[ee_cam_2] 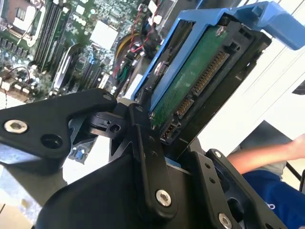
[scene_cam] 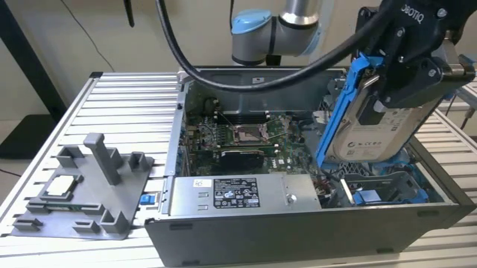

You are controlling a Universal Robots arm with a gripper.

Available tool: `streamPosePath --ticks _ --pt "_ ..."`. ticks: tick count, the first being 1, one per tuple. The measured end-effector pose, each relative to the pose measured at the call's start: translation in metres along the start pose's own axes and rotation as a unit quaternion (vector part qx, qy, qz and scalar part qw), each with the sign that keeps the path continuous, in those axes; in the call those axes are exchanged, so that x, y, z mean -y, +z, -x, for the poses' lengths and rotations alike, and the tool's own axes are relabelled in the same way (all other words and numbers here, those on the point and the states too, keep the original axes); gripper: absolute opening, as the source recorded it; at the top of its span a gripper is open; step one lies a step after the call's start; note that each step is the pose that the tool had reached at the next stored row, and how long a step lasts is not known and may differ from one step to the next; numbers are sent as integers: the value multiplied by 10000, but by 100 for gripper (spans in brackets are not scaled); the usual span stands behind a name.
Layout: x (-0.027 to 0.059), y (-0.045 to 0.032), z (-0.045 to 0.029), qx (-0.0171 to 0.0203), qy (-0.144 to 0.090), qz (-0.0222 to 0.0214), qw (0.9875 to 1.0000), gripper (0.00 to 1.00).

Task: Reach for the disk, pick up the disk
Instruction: 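Pick up the disk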

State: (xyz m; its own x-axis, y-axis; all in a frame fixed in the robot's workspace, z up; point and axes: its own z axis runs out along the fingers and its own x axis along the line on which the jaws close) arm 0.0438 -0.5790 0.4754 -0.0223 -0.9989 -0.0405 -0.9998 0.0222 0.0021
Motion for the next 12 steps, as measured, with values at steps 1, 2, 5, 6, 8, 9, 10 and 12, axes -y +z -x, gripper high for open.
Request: streamPosePath --ticks 1,2,5,6,8,9,10,12 --pt "33 -1 -19 -1 0 3 10000 0" --pt "71 0 -41 0 0 5 10000 0" --pt "171 9 -76 0 0 9 10000 0" --pt "200 13 -80 0 0 8 10000 0" --pt "250 29 -89 1 0 9 10000 0" --pt "276 37 -93 1 1 8 10000 0" --pt "302 45 -96 2 1 8 10000 0" --pt "354 69 -99 4 0 8 10000 0"
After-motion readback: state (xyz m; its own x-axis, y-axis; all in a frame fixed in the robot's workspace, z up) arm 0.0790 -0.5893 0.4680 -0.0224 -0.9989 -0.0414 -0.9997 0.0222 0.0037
